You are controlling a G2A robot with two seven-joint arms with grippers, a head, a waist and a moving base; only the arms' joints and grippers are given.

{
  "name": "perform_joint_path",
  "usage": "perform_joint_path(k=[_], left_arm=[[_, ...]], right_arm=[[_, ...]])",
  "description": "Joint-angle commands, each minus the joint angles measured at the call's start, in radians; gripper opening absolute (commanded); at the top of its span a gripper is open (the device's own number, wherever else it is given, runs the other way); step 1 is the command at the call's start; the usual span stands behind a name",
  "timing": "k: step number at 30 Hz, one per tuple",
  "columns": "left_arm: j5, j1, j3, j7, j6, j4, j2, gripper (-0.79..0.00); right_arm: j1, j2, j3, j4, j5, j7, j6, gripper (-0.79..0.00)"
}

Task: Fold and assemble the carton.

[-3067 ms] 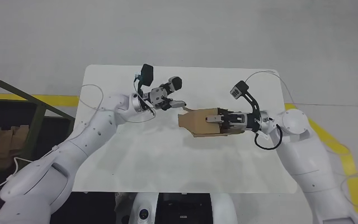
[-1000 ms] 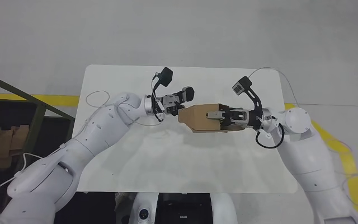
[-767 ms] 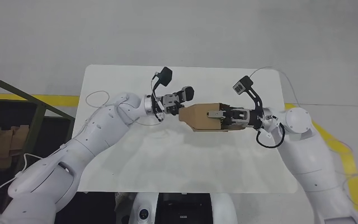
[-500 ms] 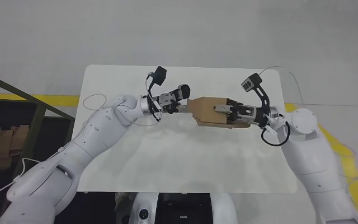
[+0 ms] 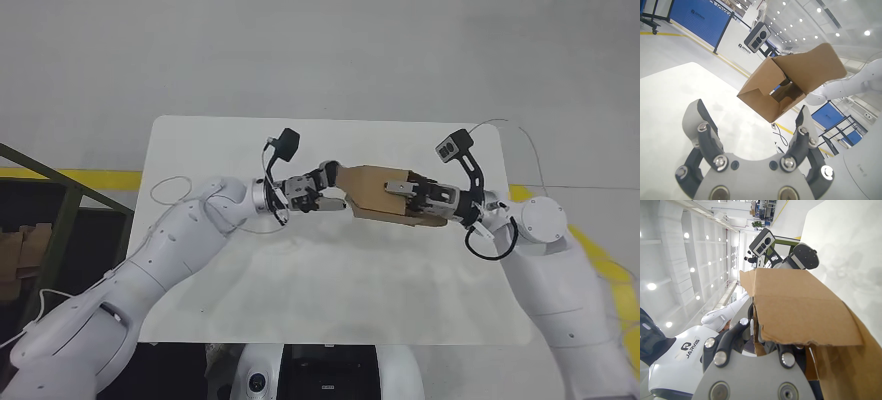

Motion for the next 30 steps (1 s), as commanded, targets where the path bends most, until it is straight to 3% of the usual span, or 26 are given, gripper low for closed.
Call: perform_joint_path(k=[1,19,25,30], left_arm=[[-0.008,-0.009,0.008,-0.011,0.0,0.014,-0.007,0.0],[-0.07,-0.067,0.049,-0.108,0.0,0.097,-0.068,0.0],[-0.065,-0.059,0.027,-0.106,0.0,0.098,-0.07,0.0],[-0.046,-0.041,-0.022,-0.1,0.0,0.09,-0.052,0.0]], right_arm=[[-0.001,-0.001,-0.002,-0.002,-0.001,-0.003,-0.002,-0.785],[-0.016,-0.005,-0.018,-0.037,-0.016,-0.041,-0.006,-0.785],[-0.021,-0.004,-0.003,-0.03,-0.021,-0.057,-0.012,-0.785],[-0.039,0.002,0.031,-0.031,-0.055,-0.097,-0.026,-0.785]])
